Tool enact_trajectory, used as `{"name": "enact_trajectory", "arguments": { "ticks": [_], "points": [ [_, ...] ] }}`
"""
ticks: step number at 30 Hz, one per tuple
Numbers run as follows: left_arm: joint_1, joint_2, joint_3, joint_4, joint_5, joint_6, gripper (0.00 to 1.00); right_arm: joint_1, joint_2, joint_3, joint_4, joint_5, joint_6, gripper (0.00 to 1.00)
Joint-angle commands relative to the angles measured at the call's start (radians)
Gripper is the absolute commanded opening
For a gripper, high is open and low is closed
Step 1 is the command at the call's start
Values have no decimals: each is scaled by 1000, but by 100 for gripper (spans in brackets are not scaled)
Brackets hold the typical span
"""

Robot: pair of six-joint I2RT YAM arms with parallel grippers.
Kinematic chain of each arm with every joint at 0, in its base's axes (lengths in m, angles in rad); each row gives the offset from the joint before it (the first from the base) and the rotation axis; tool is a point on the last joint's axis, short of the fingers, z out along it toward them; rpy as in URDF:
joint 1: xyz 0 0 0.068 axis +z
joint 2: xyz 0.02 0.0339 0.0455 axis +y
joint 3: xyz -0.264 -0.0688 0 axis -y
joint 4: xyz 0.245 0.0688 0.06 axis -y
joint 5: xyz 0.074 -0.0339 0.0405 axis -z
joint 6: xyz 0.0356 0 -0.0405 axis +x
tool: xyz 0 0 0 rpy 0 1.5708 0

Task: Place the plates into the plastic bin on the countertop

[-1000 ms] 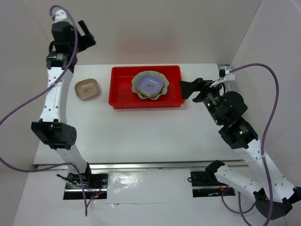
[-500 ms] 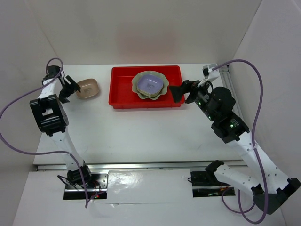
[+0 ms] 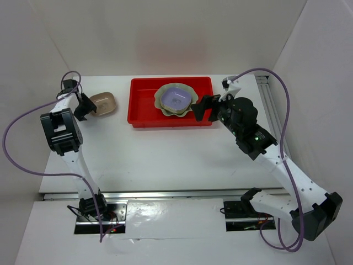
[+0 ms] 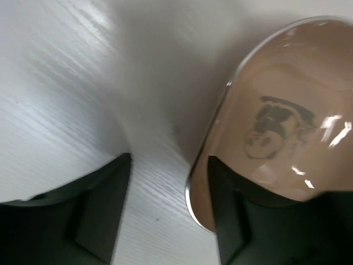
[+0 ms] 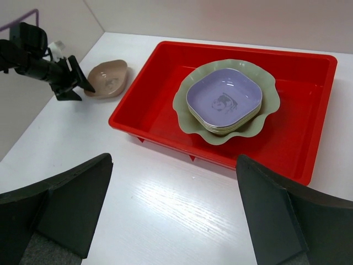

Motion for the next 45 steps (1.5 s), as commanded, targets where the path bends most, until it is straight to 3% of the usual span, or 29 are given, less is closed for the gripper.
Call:
{"name": "enact_trajectory", "arguments": {
  "ticks": [1, 3, 4, 5, 6, 7, 8, 12, 15, 18, 21, 25, 31, 35, 45],
  "points": [
    [-18, 34, 31, -16, -88, 10, 65, -5, -11, 0, 83, -9, 2, 100],
    [-18, 47, 31, -16, -88, 1, 55, -5, -11, 9, 73, -9, 2, 100],
    [-18, 56, 31, -16, -88, 1, 45, -5, -11, 9, 64, -9, -8, 100],
    [-18, 56, 31, -16, -76, 1, 23, -5, -11, 9, 64, 0, -8, 100],
    [-18, 56, 43, -16, -76, -10, 12, -5, -20, 9, 64, 1, -8, 100],
    [-18, 56, 53, -32, -76, -10, 2, -5, -20, 9, 64, 1, -8, 100],
    [-18, 56, 93, -67, -54, -31, 0, -5, -20, 9, 55, 1, -8, 100],
    [-38, -36, 147, -104, -77, -102, 0, -5, -20, 9, 55, 10, -8, 100],
    [-101, -189, 156, -88, -140, -127, 0, -5, -43, -3, 35, 10, 12, 100],
    [-193, -332, 124, 36, -111, -61, 0, -5, -83, -14, 35, 33, 21, 100],
    [-302, -351, 179, 73, -50, 5, 0, -14, -104, -14, 24, 57, 21, 100],
    [-434, -245, 299, 64, 127, 70, 0, -14, -126, -2, -11, 57, 41, 100],
    [-523, -41, 509, 26, 341, 163, 0, -14, -175, 38, -57, 57, 41, 100],
    [-567, 42, 547, 3, 392, 220, 0, -14, -204, 72, -100, 80, 32, 100],
    [-629, 74, 486, -8, 353, 243, 0, -14, -233, 83, -131, 106, 23, 100]
  ]
}}
